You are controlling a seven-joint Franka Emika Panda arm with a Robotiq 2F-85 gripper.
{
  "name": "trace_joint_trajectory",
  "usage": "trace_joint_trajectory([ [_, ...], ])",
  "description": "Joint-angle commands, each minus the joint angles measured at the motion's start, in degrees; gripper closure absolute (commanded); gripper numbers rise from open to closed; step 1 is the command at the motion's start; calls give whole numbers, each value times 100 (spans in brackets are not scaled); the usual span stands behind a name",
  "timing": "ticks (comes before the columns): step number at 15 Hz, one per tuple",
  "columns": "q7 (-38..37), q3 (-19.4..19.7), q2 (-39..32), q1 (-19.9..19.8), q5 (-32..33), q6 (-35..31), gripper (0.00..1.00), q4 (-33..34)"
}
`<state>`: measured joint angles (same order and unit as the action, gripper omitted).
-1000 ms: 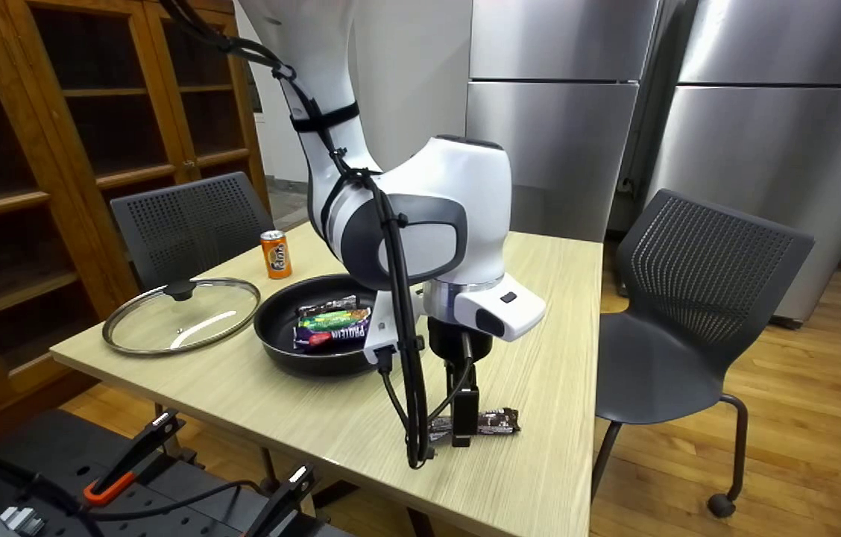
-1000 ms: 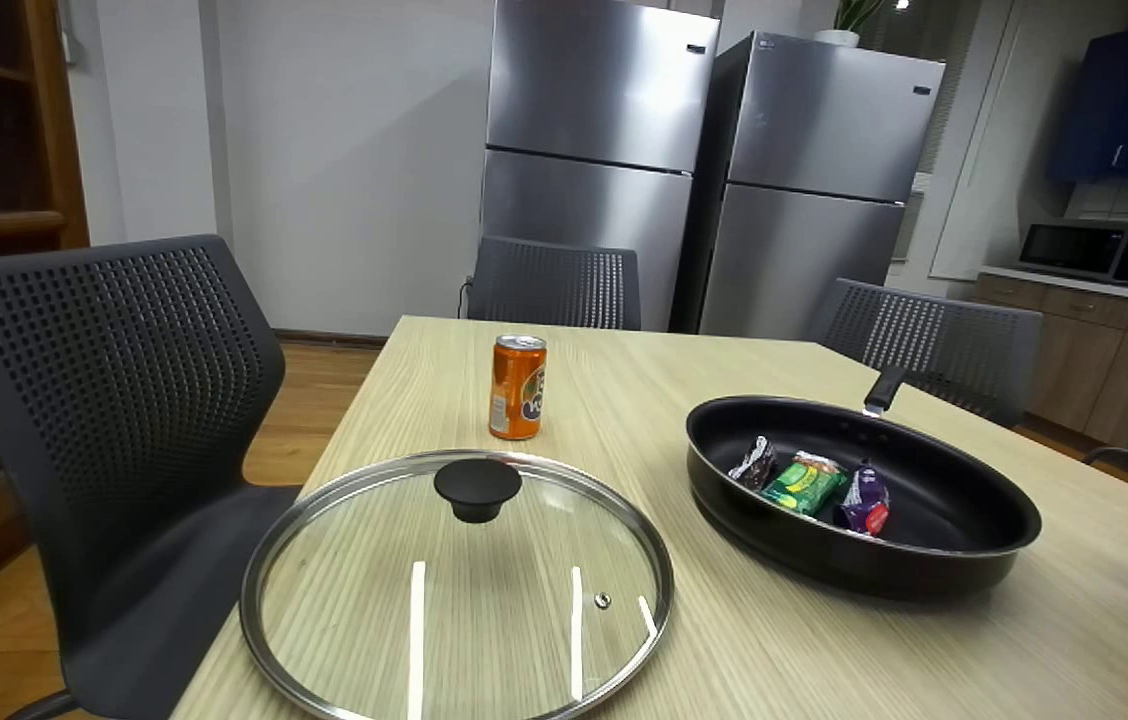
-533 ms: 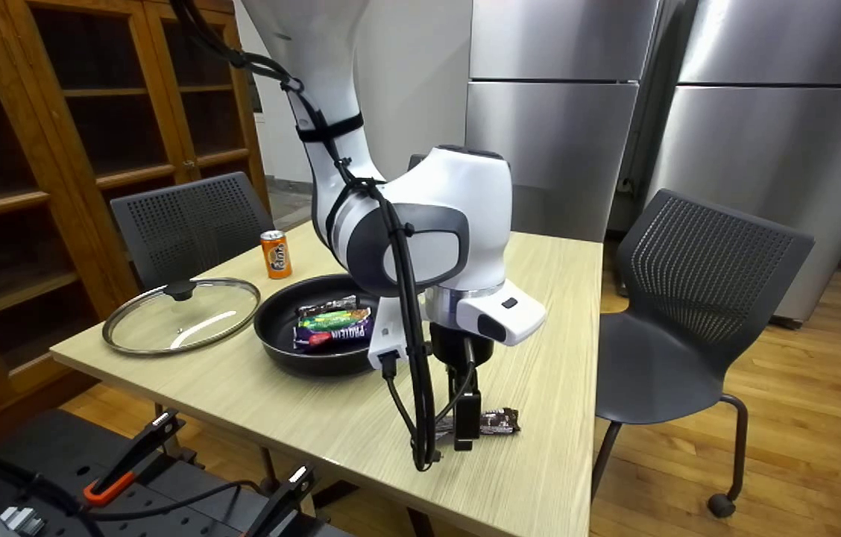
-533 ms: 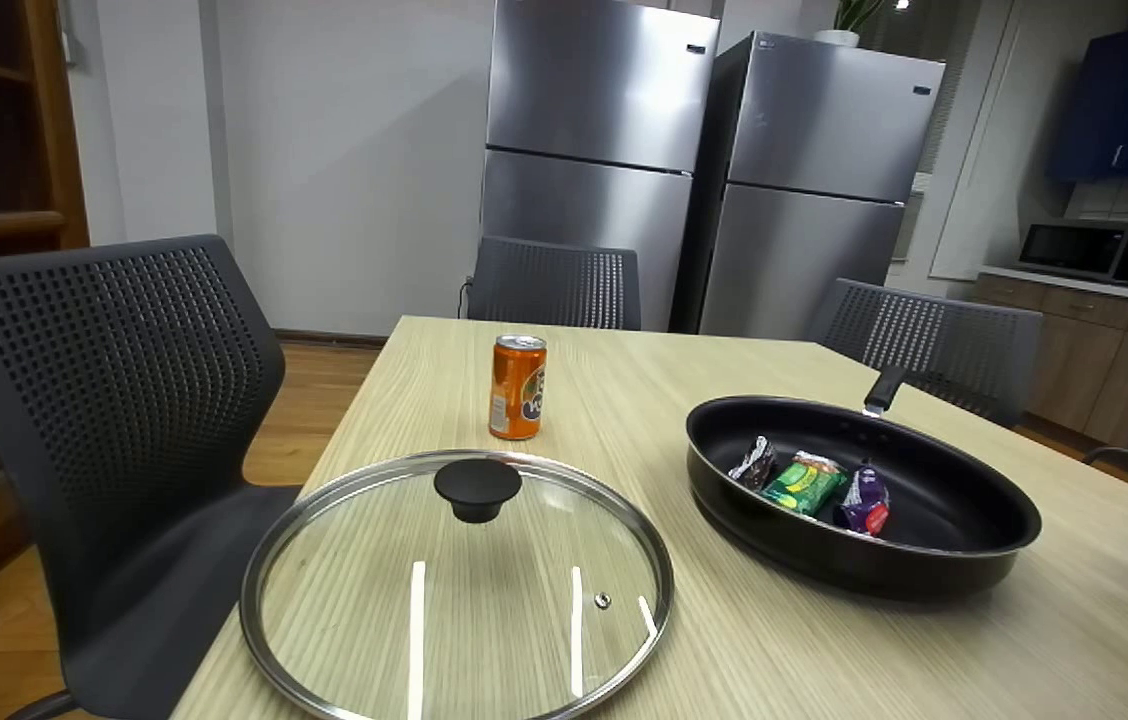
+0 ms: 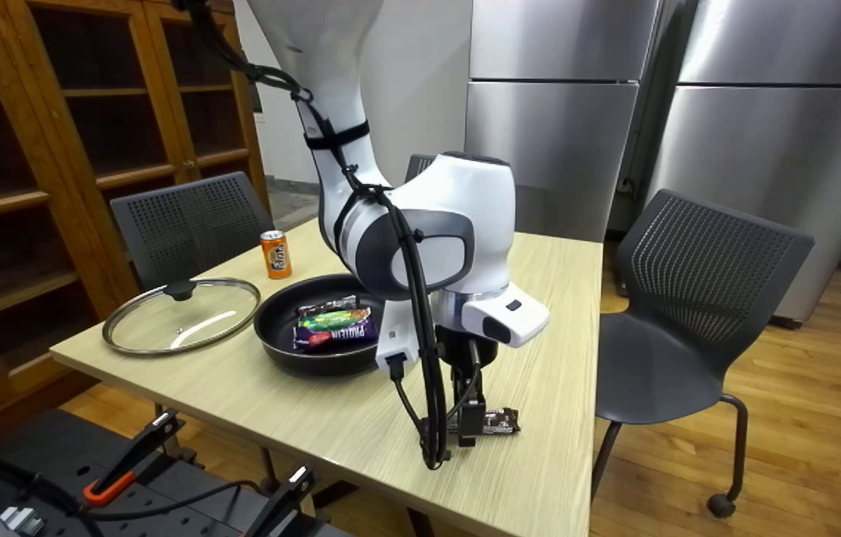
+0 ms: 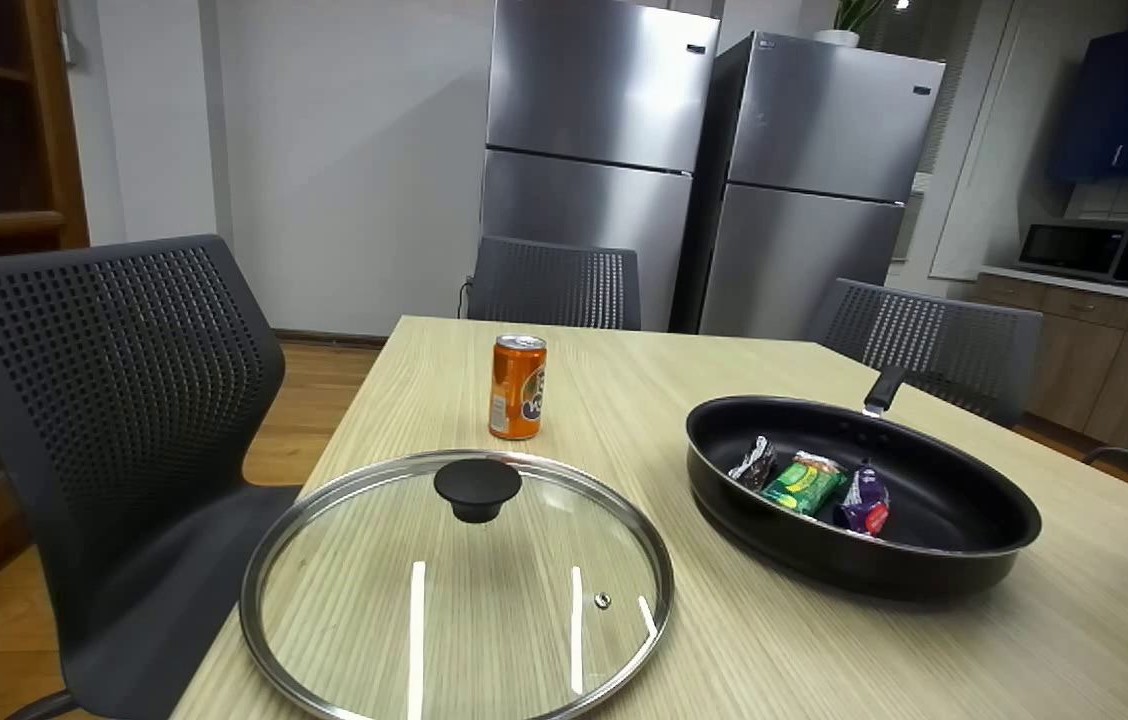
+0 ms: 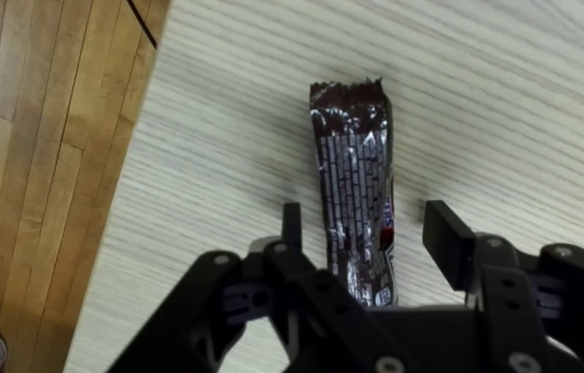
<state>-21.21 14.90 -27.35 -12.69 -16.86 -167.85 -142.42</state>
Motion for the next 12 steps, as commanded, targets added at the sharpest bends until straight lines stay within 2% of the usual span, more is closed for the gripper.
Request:
trace_joint_trajectory([
  [1, 124, -90, -56, -97, -89, -73, 67, 74],
  [5, 129, -68, 16, -79, -78, -140, 98, -6],
  [7, 129, -17, 153, -41, -59, -255, 100, -120],
  [8, 136, -19, 211, -47, -68, -318, 97, -165],
  [12, 174, -64, 540, -53, -95, -687, 97, -426],
])
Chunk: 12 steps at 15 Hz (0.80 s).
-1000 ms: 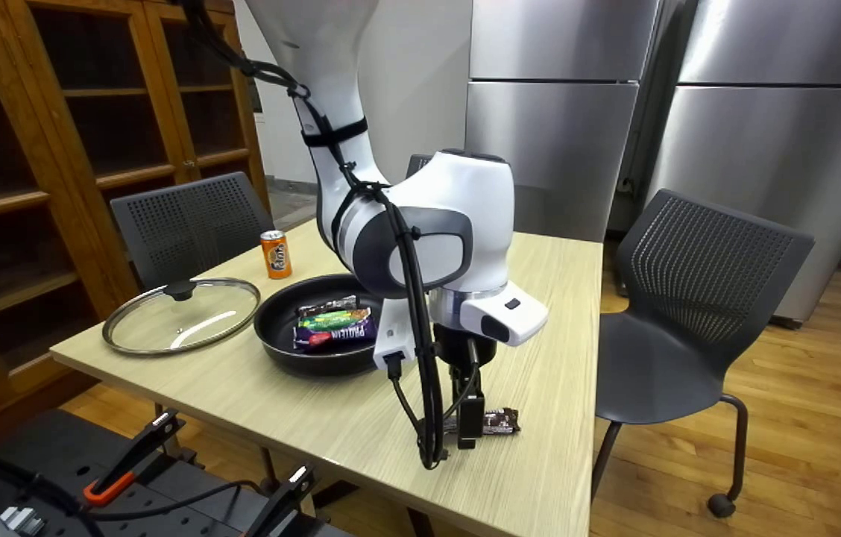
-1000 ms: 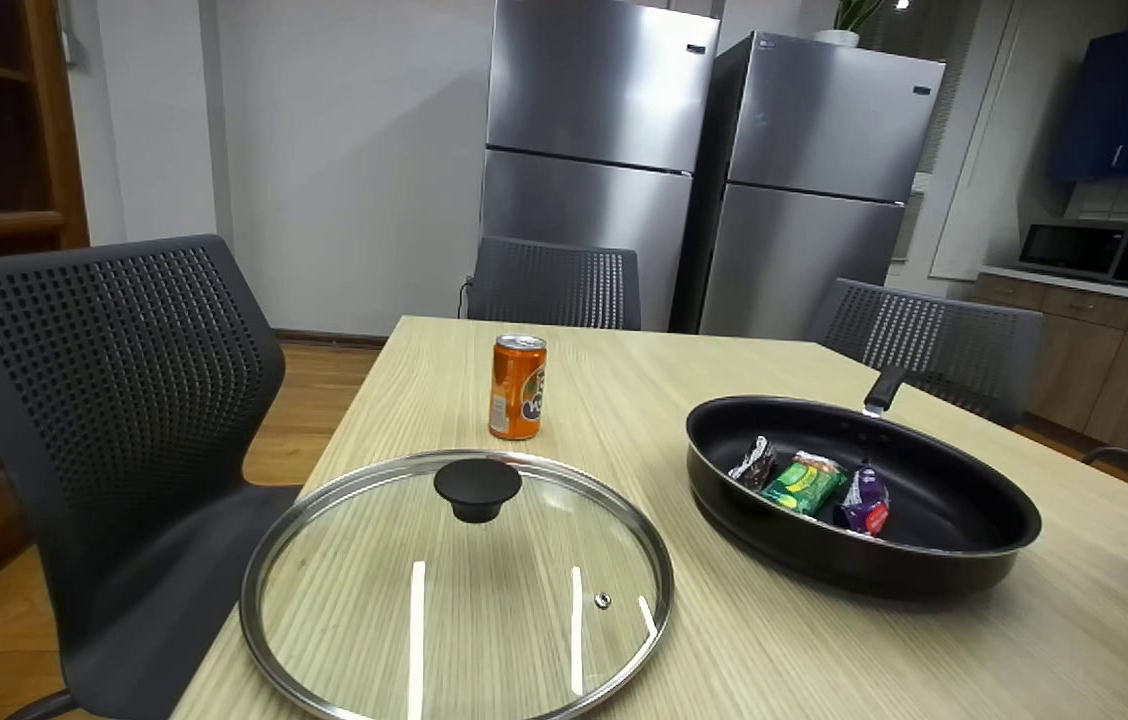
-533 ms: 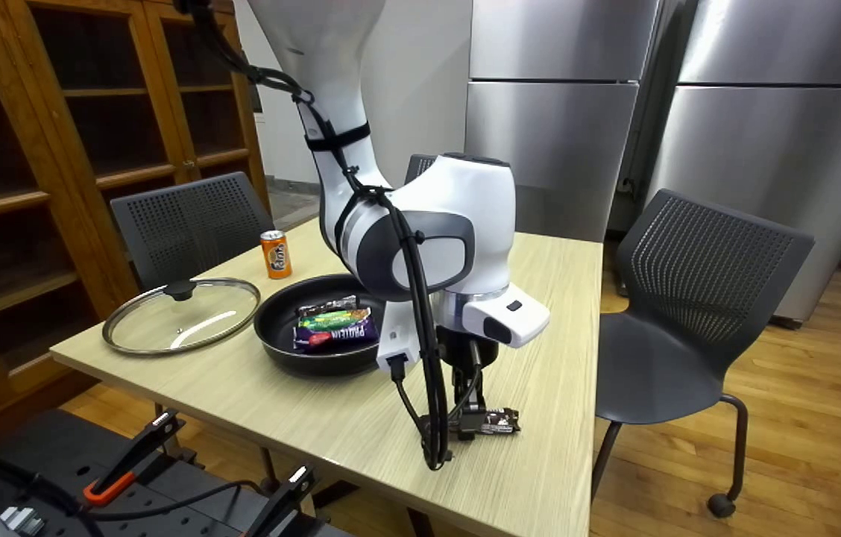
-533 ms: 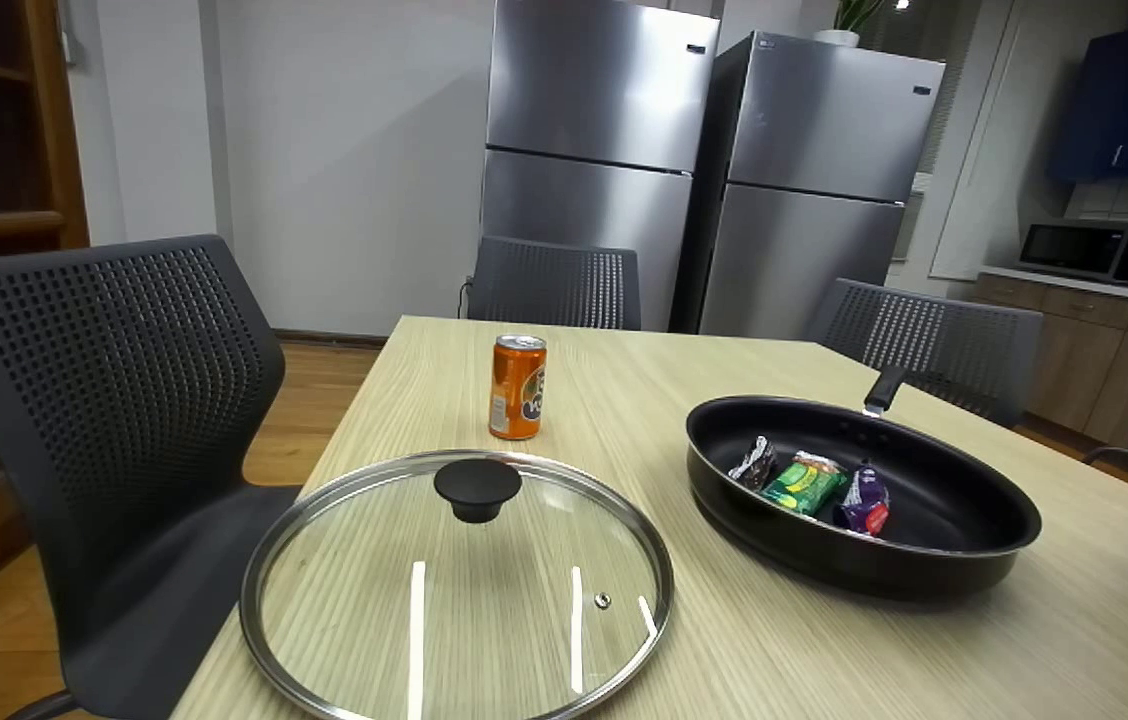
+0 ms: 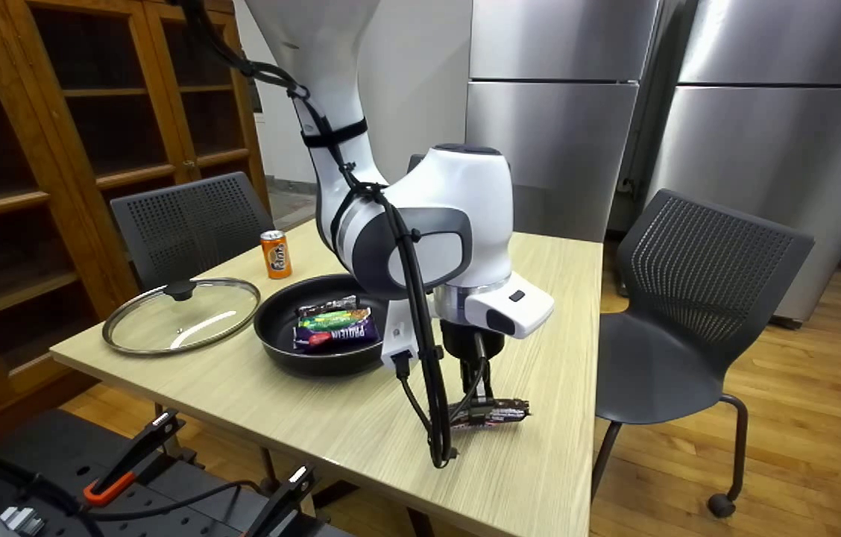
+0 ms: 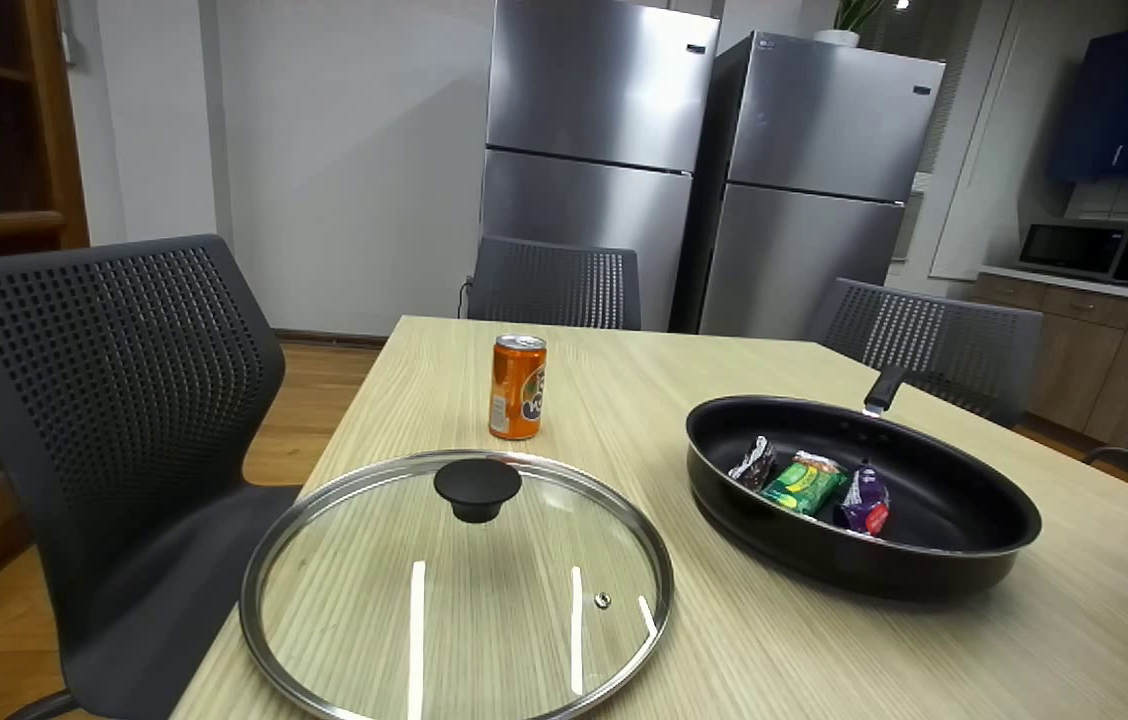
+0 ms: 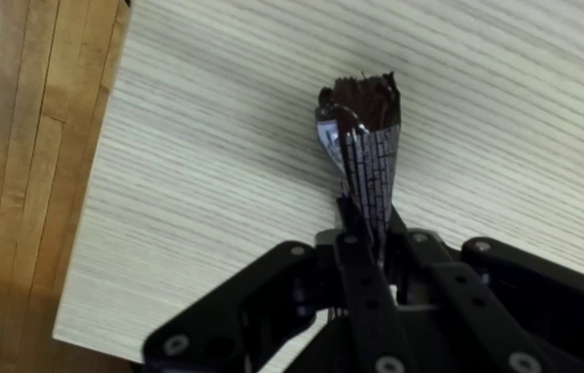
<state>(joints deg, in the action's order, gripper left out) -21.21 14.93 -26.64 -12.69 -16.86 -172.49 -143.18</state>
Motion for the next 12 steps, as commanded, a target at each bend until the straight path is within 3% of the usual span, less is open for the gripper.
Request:
trace_joint_trajectory([
  [1, 176, -82, 568, -44, -100, -319, 97, -428],
  [12, 41, -127, 1578, 515, -85, -1045, 97, -1248],
])
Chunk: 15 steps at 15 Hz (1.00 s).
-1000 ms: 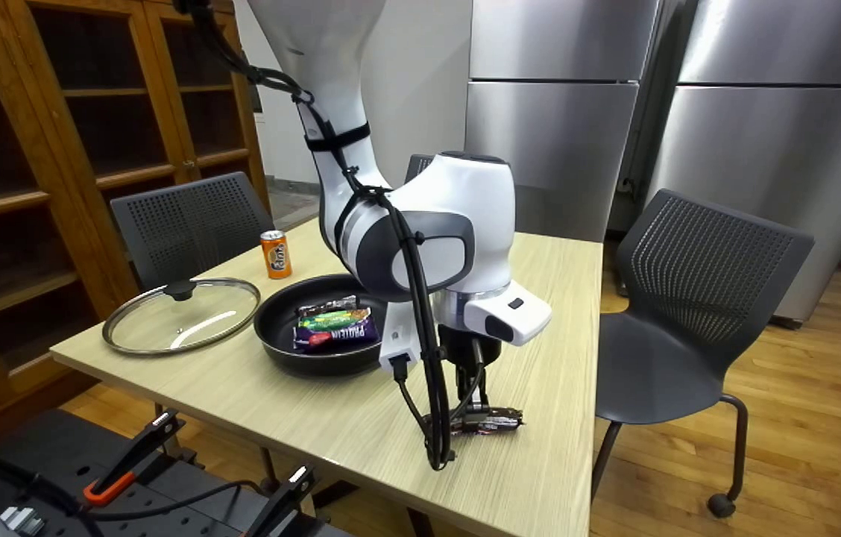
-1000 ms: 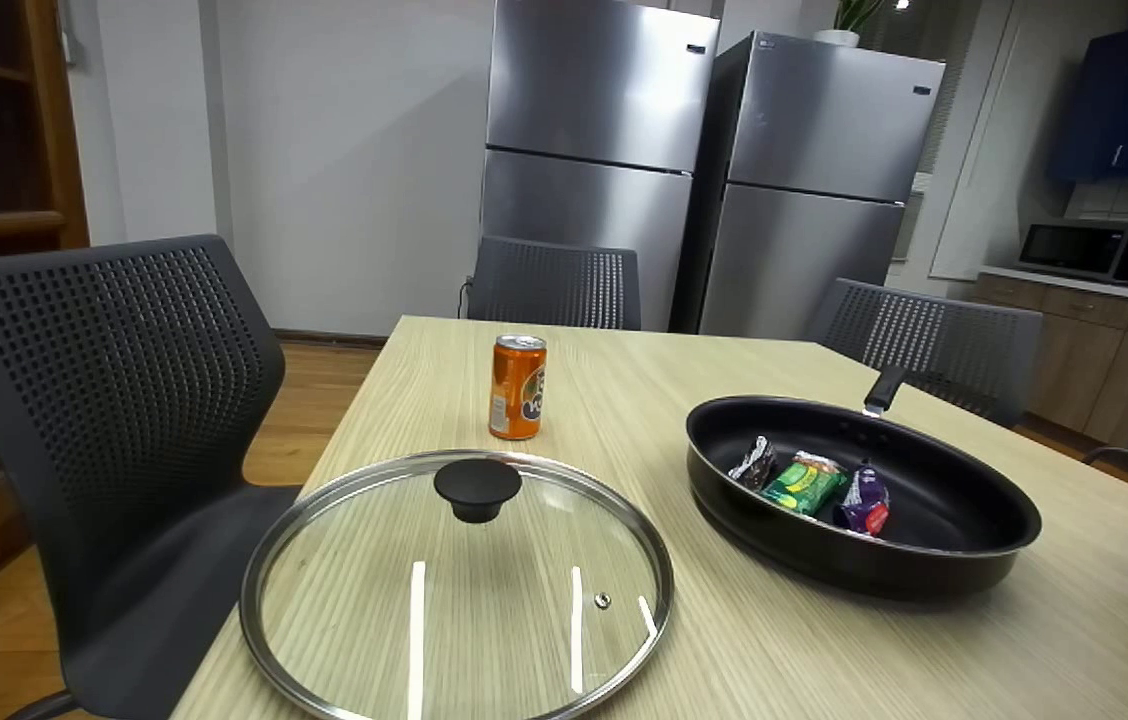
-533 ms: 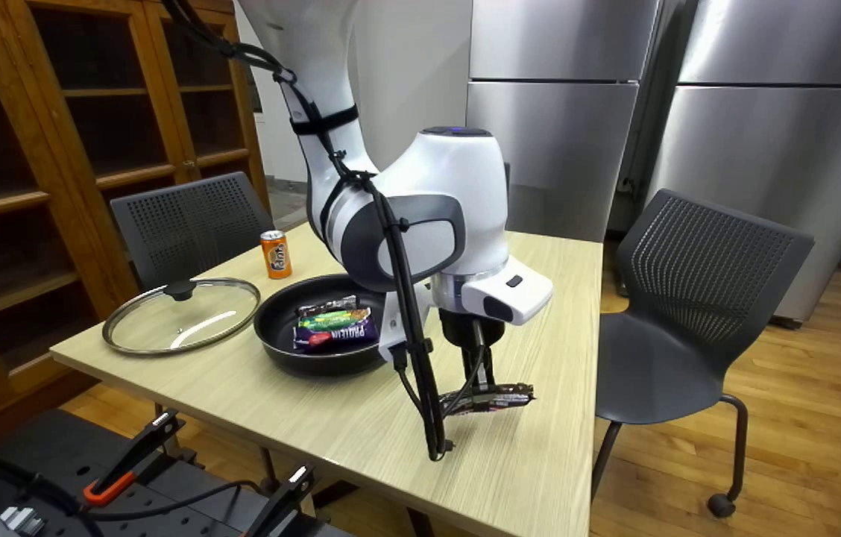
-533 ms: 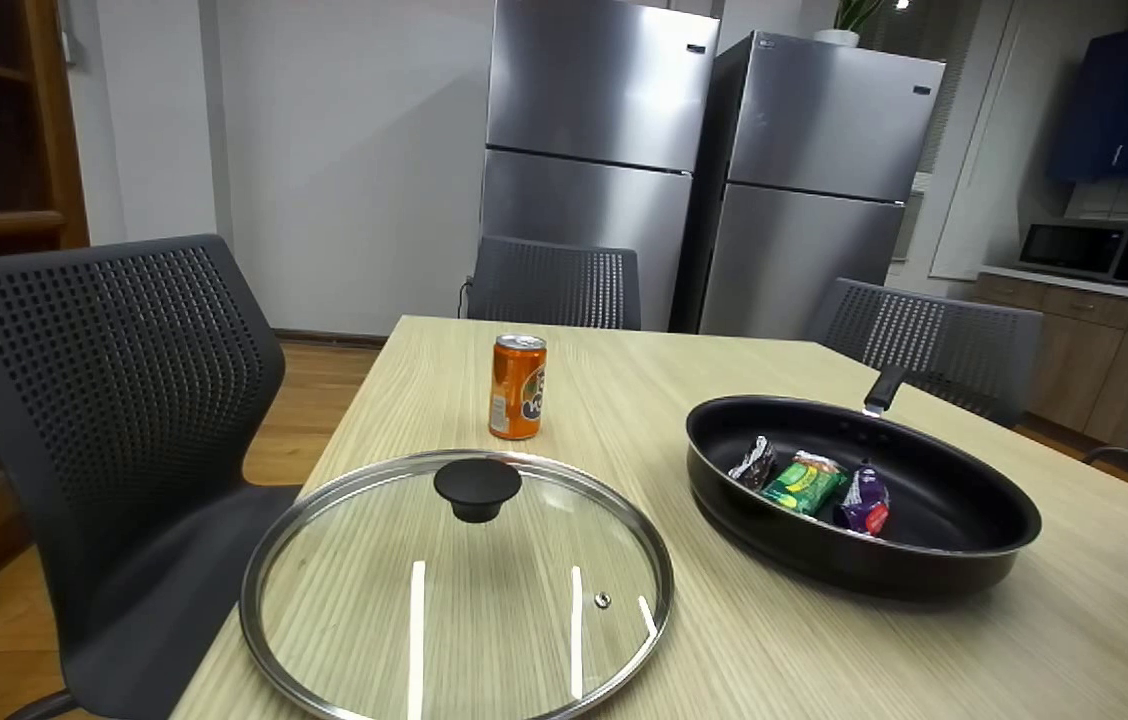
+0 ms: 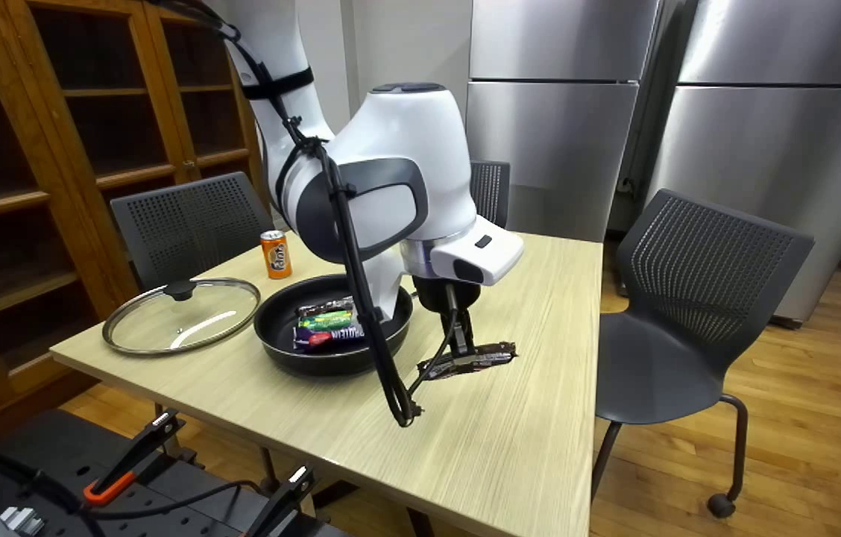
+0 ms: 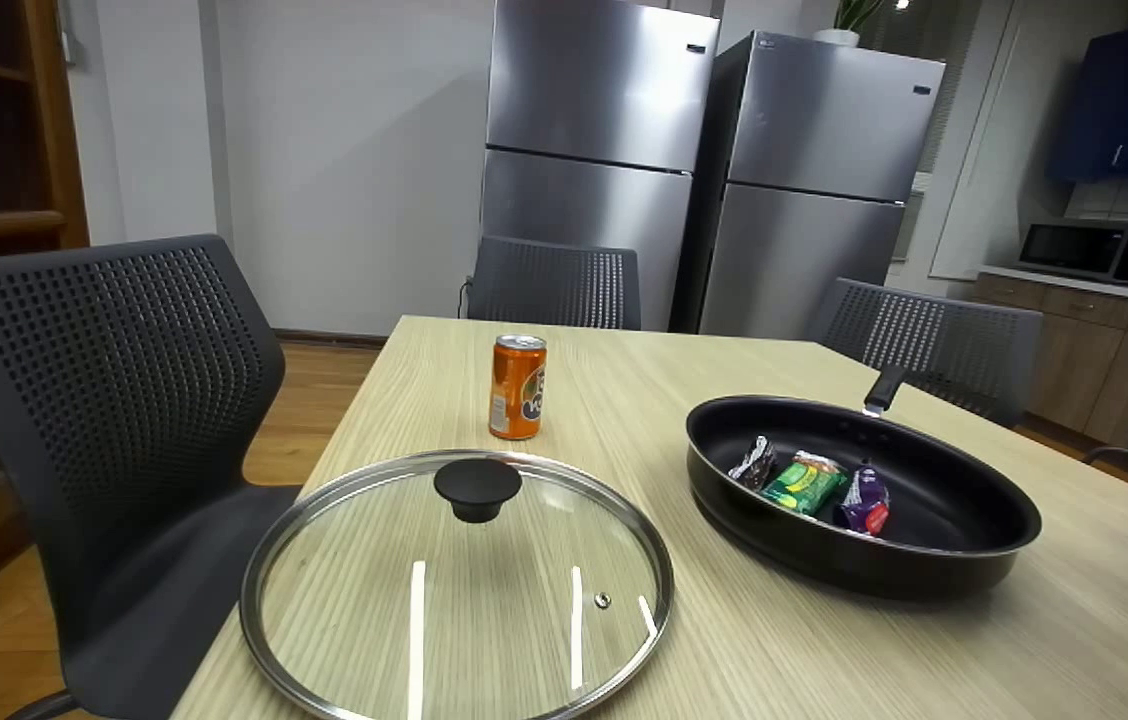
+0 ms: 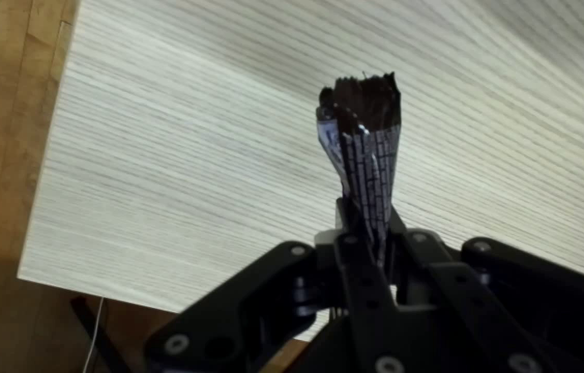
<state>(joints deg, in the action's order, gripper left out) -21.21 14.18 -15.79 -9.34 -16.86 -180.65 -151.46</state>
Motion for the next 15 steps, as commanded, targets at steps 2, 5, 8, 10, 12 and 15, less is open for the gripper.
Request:
trace_joint_trajectory([
  [2, -70, 14, 601, 439, -10, -374, 97, -553],
  [5, -117, 76, 684, 860, -40, -568, 97, -687],
  [8, -156, 144, 688, 1287, -93, -706, 97, -734],
  [10, -178, 252, 651, 1627, -137, -778, 97, -724],
  [12, -203, 398, 573, 2007, -206, -817, 97, -664],
  [15, -205, 605, 495, 2528, -361, -794, 97, -580],
])
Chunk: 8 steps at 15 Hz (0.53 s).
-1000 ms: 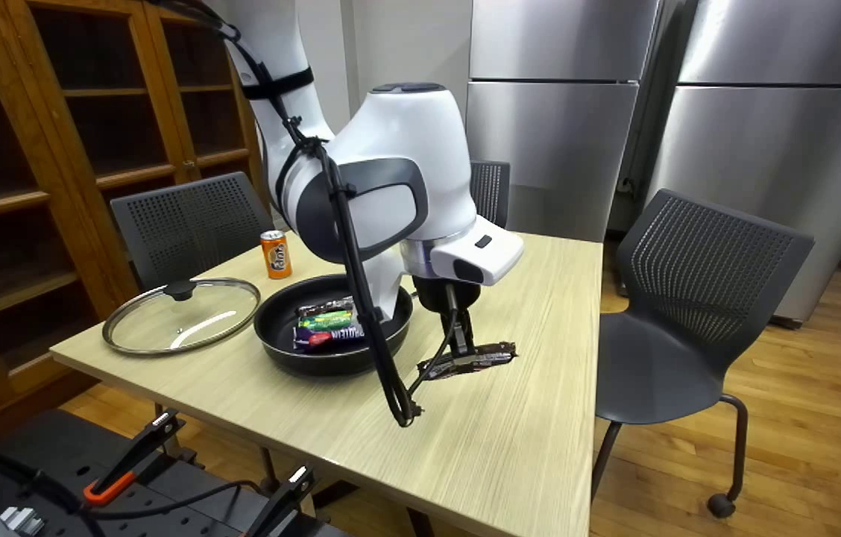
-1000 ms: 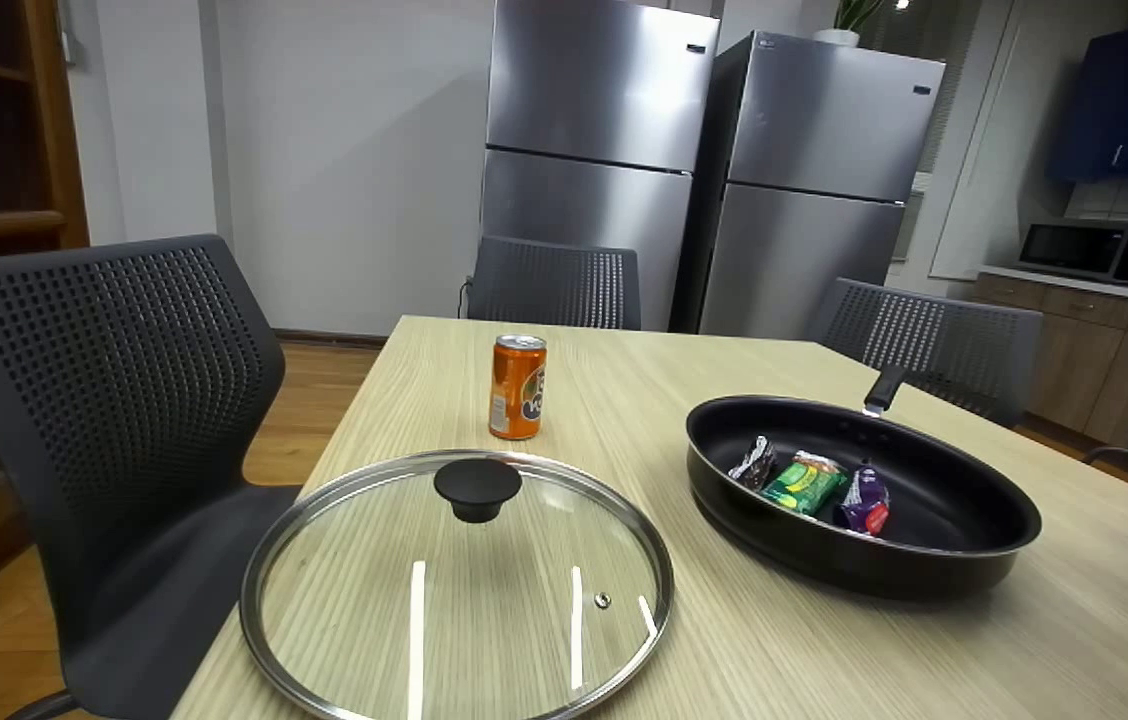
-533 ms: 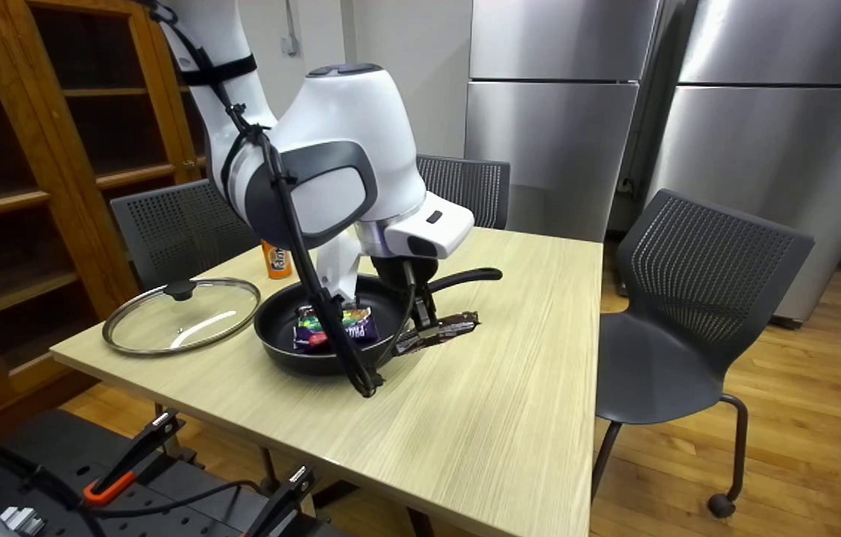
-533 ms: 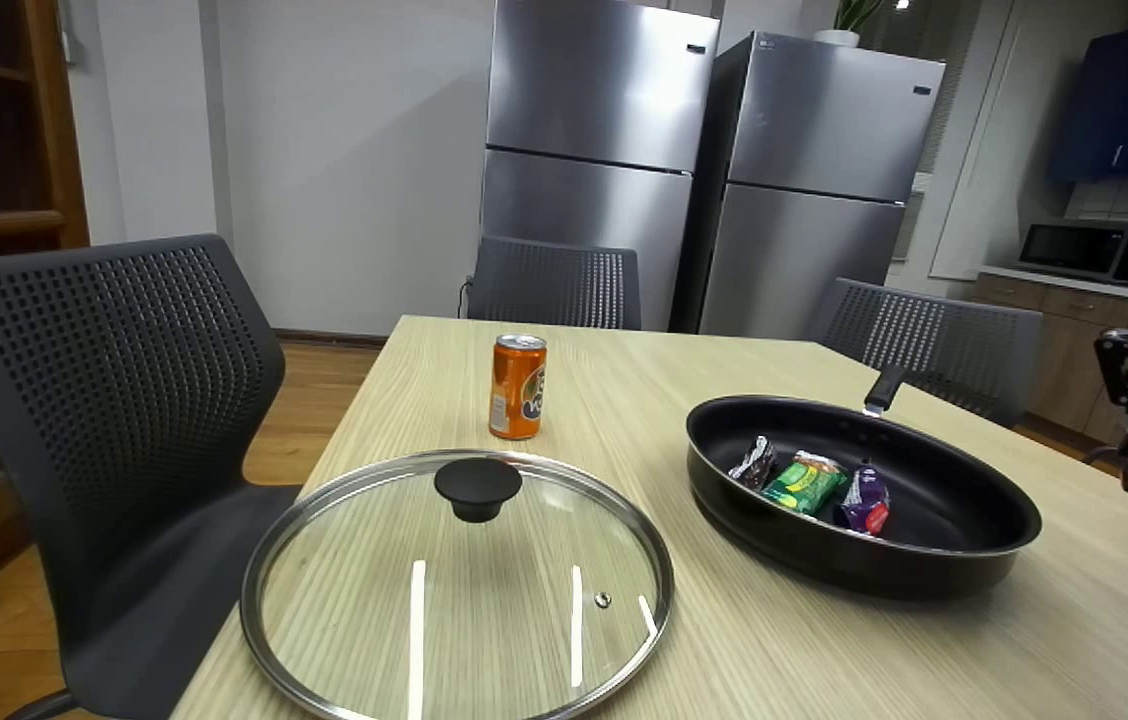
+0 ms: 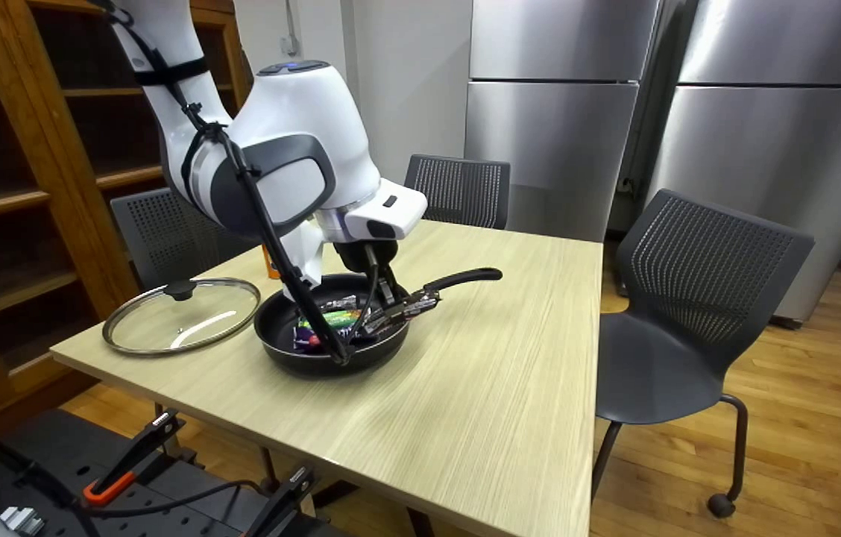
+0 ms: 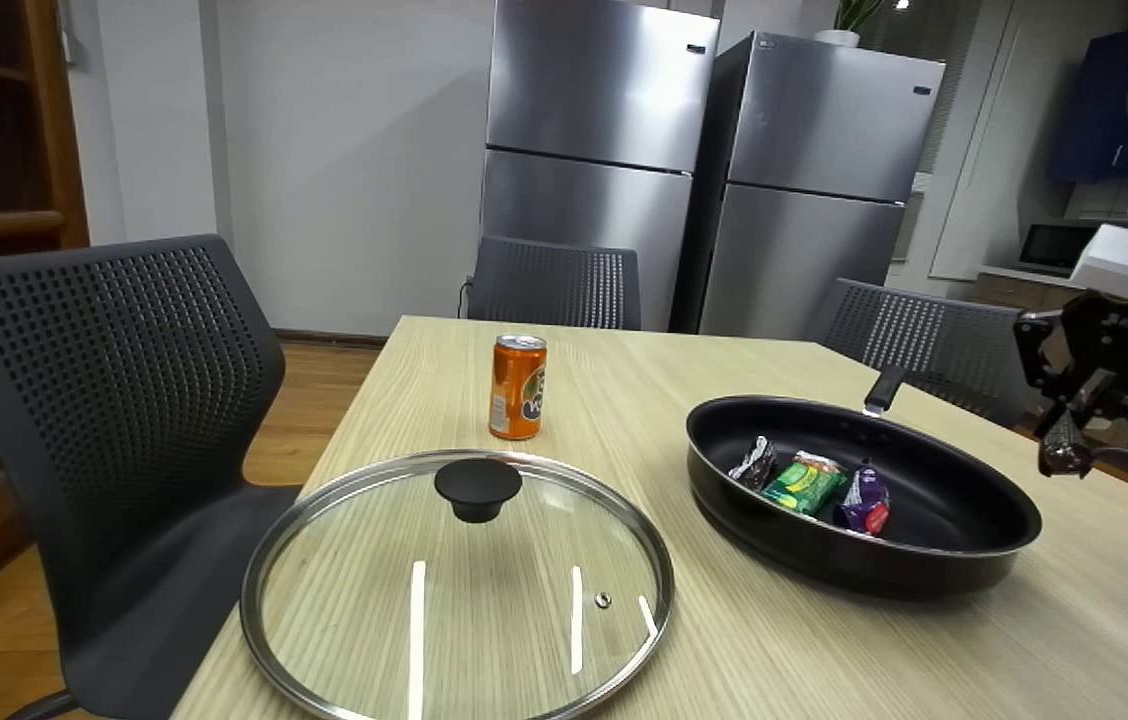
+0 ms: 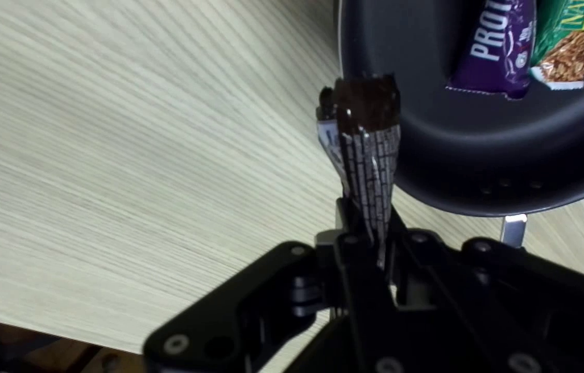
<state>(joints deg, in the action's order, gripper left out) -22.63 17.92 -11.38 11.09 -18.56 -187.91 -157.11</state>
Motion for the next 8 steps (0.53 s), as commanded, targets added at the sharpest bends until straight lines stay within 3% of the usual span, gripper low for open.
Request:
trace_joint_trajectory([
  [1, -83, 113, -153, 361, -136, -20, 97, 222],
  [2, -118, -71, -438, 135, -43, 43, 97, 545],
  [8, -34, -511, -1505, -299, -166, 92, 97, 1621],
])
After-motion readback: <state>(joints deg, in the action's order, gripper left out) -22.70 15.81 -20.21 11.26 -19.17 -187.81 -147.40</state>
